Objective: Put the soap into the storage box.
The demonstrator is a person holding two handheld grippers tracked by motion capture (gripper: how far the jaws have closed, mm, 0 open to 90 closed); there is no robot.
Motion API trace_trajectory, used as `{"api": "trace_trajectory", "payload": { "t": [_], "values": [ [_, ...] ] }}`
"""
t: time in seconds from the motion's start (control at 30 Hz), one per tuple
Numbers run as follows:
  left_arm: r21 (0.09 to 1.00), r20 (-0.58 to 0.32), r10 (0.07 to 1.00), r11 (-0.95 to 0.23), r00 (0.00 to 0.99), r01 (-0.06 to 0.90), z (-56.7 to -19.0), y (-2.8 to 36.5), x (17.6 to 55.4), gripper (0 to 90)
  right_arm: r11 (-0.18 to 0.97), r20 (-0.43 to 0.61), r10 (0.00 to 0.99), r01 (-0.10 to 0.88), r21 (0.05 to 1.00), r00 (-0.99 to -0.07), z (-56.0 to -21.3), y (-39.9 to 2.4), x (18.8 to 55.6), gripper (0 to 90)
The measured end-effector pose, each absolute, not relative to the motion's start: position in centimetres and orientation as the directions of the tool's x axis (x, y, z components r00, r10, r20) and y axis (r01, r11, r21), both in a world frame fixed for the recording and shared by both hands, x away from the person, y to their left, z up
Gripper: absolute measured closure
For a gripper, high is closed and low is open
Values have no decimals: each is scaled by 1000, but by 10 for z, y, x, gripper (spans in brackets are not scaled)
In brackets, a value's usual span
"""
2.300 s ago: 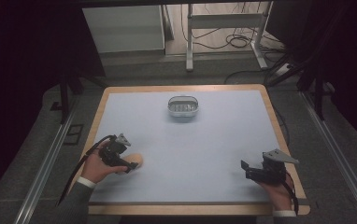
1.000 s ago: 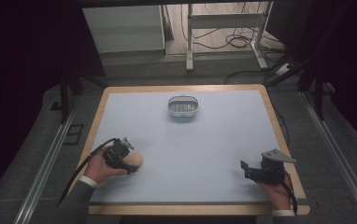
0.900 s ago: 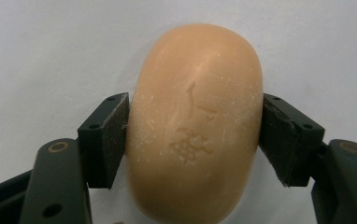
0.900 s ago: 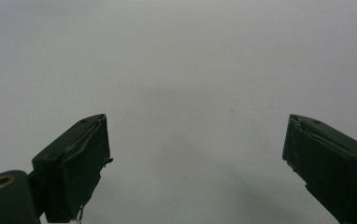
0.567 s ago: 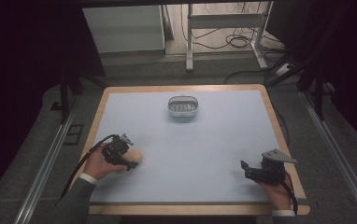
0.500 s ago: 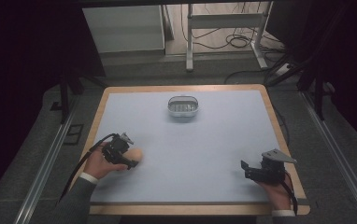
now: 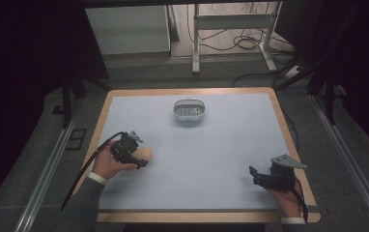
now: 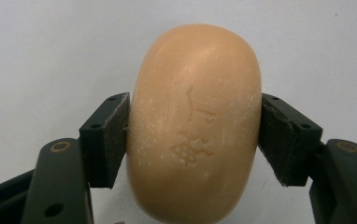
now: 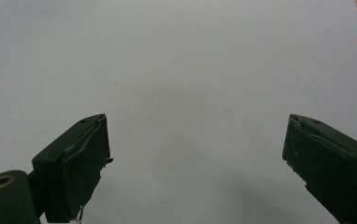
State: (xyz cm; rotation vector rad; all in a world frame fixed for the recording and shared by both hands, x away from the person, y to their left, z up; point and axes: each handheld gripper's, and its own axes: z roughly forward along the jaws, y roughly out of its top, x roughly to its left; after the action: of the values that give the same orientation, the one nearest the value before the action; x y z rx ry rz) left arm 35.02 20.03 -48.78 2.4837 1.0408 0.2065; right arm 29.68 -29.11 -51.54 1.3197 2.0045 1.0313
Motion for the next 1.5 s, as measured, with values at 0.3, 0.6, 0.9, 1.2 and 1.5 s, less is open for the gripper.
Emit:
{"api": "trace_trajectory", "payload": {
  "t": [0.3,0.6,0.9,1.2,1.5],
  "values": [
    [458,-36,703,-620,710,637,-479,193,360,320,233,-13,921,523,820,-390,-515,-290,297,75],
    [458,-31,697,-627,717,630,-472,184,370,321,232,-13,922,524,820,-387,-516,-291,297,75],
    [462,-31,691,-631,722,624,-467,178,377,322,234,-14,922,528,816,-387,-516,-291,297,75],
    [472,-23,676,-642,737,604,-461,167,384,322,238,-17,922,531,813,-387,-518,-291,298,75],
    [469,-18,668,-651,744,596,-459,155,395,322,234,-13,922,533,813,-386,-517,-292,298,75]
  ]
}}
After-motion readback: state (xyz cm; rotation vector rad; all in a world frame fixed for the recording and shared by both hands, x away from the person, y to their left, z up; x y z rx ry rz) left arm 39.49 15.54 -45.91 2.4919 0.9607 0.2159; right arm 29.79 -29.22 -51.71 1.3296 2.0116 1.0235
